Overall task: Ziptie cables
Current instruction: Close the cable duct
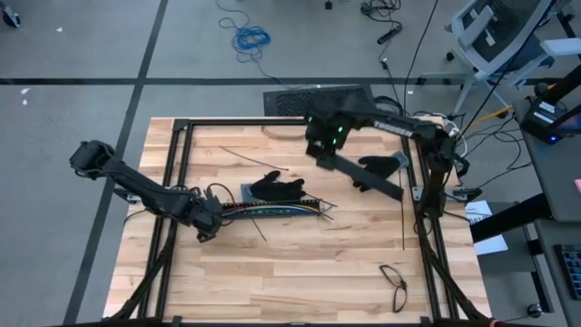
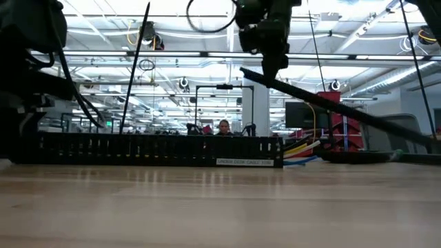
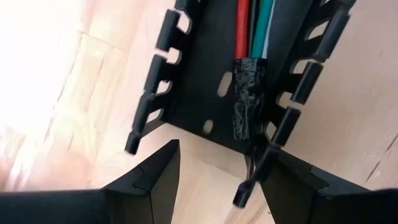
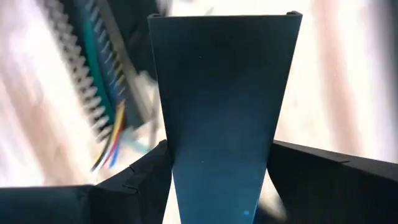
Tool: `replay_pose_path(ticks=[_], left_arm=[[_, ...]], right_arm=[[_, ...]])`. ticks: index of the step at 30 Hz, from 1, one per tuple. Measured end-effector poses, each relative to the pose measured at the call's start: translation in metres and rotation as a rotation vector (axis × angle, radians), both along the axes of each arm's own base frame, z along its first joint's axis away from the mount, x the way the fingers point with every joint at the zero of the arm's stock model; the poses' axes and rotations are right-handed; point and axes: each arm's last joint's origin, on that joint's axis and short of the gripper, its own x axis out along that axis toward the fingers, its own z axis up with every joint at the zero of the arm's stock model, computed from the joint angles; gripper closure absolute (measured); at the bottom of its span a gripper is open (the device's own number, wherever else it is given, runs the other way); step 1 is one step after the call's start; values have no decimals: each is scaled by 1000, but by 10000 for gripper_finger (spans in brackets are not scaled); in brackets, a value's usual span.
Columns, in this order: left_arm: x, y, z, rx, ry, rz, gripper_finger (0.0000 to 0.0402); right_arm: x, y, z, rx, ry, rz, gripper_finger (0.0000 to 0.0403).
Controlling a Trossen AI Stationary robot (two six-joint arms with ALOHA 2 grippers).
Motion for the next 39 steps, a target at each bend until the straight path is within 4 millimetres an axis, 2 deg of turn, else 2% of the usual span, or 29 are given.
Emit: replay_pose_path(ticks=[5, 10, 15, 19, 32, 39], left_arm=[[-2, 1, 3, -4, -13, -2, 201], [-2, 1, 4, 5, -26, -3, 201], [-6, 3, 4, 28, 18, -25, 201], [-7, 3, 5, 27, 16, -20, 201], [-11, -2, 6, -2, 11, 39, 201], [-16, -11, 5, -20, 15, 67, 201]], right_arm=[[13, 34, -23, 84, 161, 111, 172], [29, 61, -36, 125, 177, 196, 172], [47, 77, -57, 178, 174, 234, 172], [49, 80, -69, 192, 234, 258, 172], [42, 78, -68, 220, 295, 296, 172], [56, 77, -95, 220, 318, 297, 172]])
